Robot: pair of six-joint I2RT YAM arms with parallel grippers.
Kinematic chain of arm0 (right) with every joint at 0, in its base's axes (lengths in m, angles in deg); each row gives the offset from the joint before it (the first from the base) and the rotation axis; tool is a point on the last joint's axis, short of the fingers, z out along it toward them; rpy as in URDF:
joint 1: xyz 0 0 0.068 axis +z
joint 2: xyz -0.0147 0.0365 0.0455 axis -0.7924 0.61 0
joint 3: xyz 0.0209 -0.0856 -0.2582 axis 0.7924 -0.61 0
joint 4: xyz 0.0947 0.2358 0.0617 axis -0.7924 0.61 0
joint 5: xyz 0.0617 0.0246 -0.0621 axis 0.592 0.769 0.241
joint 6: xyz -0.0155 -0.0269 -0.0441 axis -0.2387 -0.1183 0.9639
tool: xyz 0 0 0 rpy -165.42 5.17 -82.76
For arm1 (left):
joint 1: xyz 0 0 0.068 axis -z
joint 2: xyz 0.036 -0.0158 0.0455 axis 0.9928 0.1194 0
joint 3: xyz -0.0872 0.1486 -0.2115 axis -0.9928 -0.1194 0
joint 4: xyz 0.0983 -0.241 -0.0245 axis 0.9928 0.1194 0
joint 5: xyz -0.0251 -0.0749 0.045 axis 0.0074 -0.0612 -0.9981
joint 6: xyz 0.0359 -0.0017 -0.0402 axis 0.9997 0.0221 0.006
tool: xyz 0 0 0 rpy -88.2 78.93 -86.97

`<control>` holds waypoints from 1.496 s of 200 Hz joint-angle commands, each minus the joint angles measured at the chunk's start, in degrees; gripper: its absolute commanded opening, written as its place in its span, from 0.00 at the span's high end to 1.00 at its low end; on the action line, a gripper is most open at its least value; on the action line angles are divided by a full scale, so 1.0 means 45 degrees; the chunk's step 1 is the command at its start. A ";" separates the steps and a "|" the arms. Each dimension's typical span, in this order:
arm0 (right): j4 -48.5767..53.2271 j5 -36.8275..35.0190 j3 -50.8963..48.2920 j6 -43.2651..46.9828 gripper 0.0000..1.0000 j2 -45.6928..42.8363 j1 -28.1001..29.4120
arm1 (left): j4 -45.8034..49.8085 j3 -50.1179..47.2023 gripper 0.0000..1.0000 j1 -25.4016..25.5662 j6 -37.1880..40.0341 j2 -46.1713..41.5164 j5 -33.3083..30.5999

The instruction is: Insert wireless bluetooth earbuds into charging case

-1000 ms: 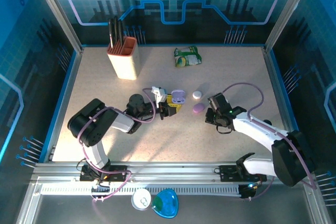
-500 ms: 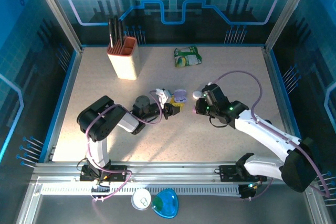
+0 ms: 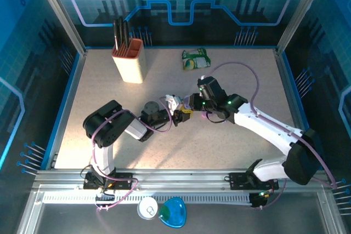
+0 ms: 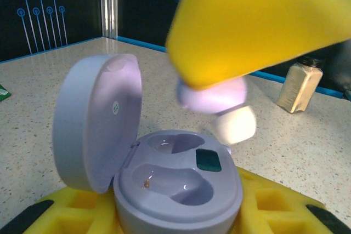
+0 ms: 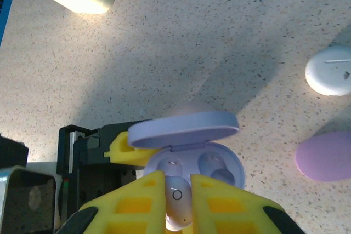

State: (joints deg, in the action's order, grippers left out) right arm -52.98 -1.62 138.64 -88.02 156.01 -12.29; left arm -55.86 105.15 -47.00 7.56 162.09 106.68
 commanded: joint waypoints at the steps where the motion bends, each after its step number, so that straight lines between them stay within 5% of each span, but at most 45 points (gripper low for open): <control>1: -0.0248 0.0287 0.0586 0.0338 0.84 0.0371 0.0167 | -0.0353 0.0189 0.72 0.0129 0.0232 -0.0045 -0.0068; 151: -0.0477 0.0509 0.0084 0.0420 0.83 0.0943 0.0138 | -0.0356 0.0455 0.73 0.0184 -0.0436 -0.0086 -0.0498; 252: -0.0770 0.0315 -0.0714 0.1384 0.53 -0.0890 -0.0189 | -0.0355 0.0200 0.72 0.0133 -0.0125 -0.0238 -0.0733; 299: -0.0967 0.0757 -0.2312 0.1176 0.50 -0.2833 -0.1532 | -0.0354 0.0004 0.72 0.0098 0.0320 -0.0414 -0.0431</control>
State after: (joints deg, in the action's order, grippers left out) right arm -56.76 1.13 130.83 -82.86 146.76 -15.70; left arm -55.86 106.20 -46.54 6.55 162.05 104.15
